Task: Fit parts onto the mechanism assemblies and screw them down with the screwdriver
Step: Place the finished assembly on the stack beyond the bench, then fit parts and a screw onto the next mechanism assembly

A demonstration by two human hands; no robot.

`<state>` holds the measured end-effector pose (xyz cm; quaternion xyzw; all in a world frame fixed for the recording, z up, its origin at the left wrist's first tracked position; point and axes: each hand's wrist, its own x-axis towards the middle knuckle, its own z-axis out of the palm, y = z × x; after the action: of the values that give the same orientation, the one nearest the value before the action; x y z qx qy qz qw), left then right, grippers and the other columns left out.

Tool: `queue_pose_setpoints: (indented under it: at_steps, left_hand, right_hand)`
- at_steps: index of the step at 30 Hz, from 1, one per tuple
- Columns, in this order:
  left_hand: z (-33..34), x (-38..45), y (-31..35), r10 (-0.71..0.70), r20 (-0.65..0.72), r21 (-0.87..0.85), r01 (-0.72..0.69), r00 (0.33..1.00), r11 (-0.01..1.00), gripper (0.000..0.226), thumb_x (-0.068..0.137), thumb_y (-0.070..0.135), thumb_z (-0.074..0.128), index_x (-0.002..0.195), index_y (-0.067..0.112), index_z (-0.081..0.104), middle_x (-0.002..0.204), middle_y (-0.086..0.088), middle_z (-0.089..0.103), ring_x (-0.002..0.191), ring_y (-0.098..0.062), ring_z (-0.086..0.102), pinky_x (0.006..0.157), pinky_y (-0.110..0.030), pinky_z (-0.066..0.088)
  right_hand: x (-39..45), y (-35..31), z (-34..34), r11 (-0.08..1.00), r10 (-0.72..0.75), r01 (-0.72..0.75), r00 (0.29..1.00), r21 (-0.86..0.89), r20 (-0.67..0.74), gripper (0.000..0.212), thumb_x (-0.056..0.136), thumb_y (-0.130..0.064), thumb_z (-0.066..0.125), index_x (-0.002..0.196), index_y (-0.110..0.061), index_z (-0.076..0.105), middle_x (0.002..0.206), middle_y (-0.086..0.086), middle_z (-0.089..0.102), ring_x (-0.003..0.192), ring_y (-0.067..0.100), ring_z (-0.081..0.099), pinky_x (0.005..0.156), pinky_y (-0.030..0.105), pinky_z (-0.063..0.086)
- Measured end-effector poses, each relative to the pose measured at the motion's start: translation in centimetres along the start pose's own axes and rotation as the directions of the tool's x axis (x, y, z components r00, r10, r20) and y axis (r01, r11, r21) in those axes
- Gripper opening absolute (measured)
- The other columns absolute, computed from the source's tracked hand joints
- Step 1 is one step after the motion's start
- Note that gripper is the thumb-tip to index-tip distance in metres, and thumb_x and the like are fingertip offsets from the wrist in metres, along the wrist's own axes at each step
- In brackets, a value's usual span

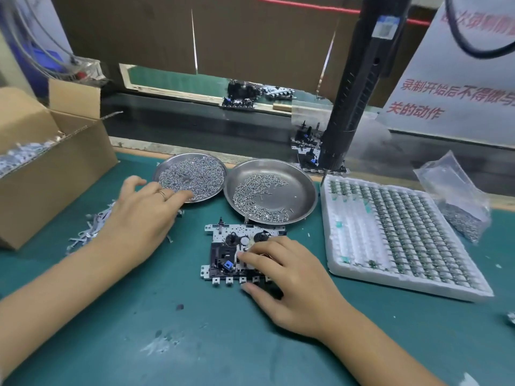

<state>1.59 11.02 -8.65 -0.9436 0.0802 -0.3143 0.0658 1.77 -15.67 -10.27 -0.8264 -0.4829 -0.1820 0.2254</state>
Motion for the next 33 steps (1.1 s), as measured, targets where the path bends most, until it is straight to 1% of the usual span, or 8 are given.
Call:
queue_pose_setpoints:
  at_steps: [5, 8, 10, 13, 18, 22, 27, 33]
  left_hand:
    - [-2.1, 0.3, 0.6, -0.222, -0.121, -0.412, 0.155, 0.967, 0.898, 0.015, 0.089, 0.007, 0.061, 0.095, 0.012, 0.074, 0.087, -0.002, 0.071, 0.081, -0.016, 0.063, 0.078, -0.032, 0.036]
    - [-4.0, 0.4, 3.2, -0.48, 0.104, -0.865, 0.317, 0.871, 0.388, 0.016, 0.077, 0.014, 0.076, 0.082, 0.028, 0.074, 0.079, 0.008, 0.073, 0.075, 0.0, 0.065, 0.073, -0.008, 0.045]
    - [-4.4, 0.5, 5.7, -0.448, 0.267, -0.934, 0.343, 0.853, 0.097, 0.013, 0.067, 0.024, 0.079, 0.078, 0.03, 0.074, 0.08, 0.006, 0.074, 0.074, -0.005, 0.07, 0.07, -0.01, 0.049]
    - [-4.1, 0.2, 8.6, -0.359, 0.34, -0.935, 0.354, 0.869, -0.027, 0.017, 0.062, 0.024, 0.08, 0.078, 0.024, 0.074, 0.079, 0.001, 0.073, 0.07, -0.009, 0.07, 0.066, -0.015, 0.052]
    - [-3.3, -0.4, 9.9, -0.354, 0.313, -0.942, 0.337, 0.881, 0.005, 0.013, 0.065, 0.02, 0.078, 0.076, 0.021, 0.071, 0.077, 0.002, 0.072, 0.068, -0.007, 0.068, 0.066, -0.014, 0.051]
    - [-3.1, -1.1, 9.3, -0.278, 0.274, -0.893, 0.351, 0.921, 0.281, 0.02, 0.068, 0.041, 0.08, 0.083, 0.031, 0.073, 0.088, 0.014, 0.071, 0.087, -0.006, 0.066, 0.083, -0.019, 0.048]
    - [-3.1, -1.3, 8.5, -0.284, 0.387, -0.824, 0.467, 0.877, 0.319, 0.017, 0.063, 0.054, 0.063, 0.072, 0.044, 0.074, 0.096, 0.024, 0.062, 0.097, -0.006, 0.056, 0.092, -0.013, 0.036]
    - [-3.2, -1.2, 8.3, -0.301, 0.461, -0.753, 0.548, 0.835, 0.364, 0.014, 0.056, 0.056, 0.065, 0.061, 0.044, 0.071, 0.092, 0.025, 0.059, 0.101, -0.007, 0.053, 0.103, -0.047, 0.031]
  right_hand:
    - [0.2, -0.1, 0.0, 0.998, 0.026, -0.019, 0.993, 0.061, -0.119, 0.029, 0.091, -0.024, 0.059, 0.112, -0.006, 0.068, 0.105, 0.006, 0.066, 0.093, 0.024, 0.06, 0.079, 0.037, 0.049]
    - [0.4, -0.3, 0.1, 0.97, 0.159, -0.095, 0.944, 0.223, -0.289, 0.026, 0.092, -0.018, 0.057, 0.111, -0.004, 0.067, 0.105, 0.003, 0.065, 0.097, 0.016, 0.06, 0.087, 0.027, 0.047]
    - [0.4, -0.4, -0.1, 0.901, 0.298, -0.15, 0.896, 0.408, -0.329, 0.026, 0.092, -0.018, 0.057, 0.116, -0.01, 0.065, 0.107, -0.003, 0.064, 0.101, 0.008, 0.06, 0.091, 0.02, 0.044]
    - [0.6, -0.5, -0.2, 0.782, 0.431, -0.2, 0.858, 0.59, -0.28, 0.023, 0.09, -0.014, 0.063, 0.111, -0.02, 0.066, 0.103, -0.008, 0.069, 0.099, 0.007, 0.064, 0.088, 0.021, 0.047]
    - [0.5, -0.1, 0.2, 0.752, 0.462, -0.221, 0.848, 0.621, -0.258, 0.017, 0.083, -0.003, 0.067, 0.096, -0.01, 0.074, 0.092, -0.006, 0.073, 0.088, 0.005, 0.067, 0.08, 0.018, 0.05]
    - [0.4, 0.4, 0.4, 0.784, 0.472, -0.28, 0.849, 0.554, -0.238, 0.017, 0.083, -0.004, 0.067, 0.098, -0.01, 0.074, 0.091, -0.006, 0.072, 0.087, 0.002, 0.066, 0.08, 0.016, 0.05]
    - [0.3, 0.7, 0.5, 0.865, 0.382, -0.271, 0.901, 0.422, -0.206, 0.016, 0.084, -0.006, 0.066, 0.097, -0.007, 0.074, 0.089, -0.001, 0.071, 0.085, 0.011, 0.063, 0.079, 0.024, 0.05]
    - [0.1, 0.3, 0.3, 0.841, 0.375, -0.259, 0.912, 0.475, -0.166, 0.018, 0.085, -0.005, 0.064, 0.1, -0.007, 0.073, 0.088, 0.0, 0.072, 0.082, 0.015, 0.065, 0.075, 0.027, 0.051]
